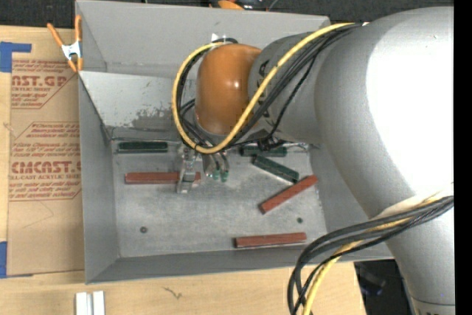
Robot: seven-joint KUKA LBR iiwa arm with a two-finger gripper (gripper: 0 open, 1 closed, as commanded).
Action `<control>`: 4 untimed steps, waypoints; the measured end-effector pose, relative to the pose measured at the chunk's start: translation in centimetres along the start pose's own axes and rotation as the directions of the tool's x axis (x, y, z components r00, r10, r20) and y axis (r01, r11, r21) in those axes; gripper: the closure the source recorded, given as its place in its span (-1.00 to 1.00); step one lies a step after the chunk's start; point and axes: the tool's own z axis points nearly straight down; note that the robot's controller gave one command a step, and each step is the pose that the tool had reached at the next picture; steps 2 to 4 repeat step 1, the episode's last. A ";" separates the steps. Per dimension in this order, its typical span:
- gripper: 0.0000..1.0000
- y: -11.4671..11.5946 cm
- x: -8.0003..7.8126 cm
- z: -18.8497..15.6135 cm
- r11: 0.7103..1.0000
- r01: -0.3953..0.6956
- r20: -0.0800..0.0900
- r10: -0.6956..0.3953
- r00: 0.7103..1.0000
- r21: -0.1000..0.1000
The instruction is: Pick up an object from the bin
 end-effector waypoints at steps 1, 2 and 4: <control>1.00 3.6 -0.6 -13.3 0.997 0.072 0.010 -0.072 0.997 -0.001; 1.00 3.6 -0.6 -13.3 0.997 0.072 0.010 -0.072 0.997 -0.001; 1.00 3.6 -0.6 -13.3 0.997 0.072 0.010 -0.072 0.997 -0.001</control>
Offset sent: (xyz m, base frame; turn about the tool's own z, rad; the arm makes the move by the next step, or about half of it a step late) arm 0.0047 0.0334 0.1275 -0.0704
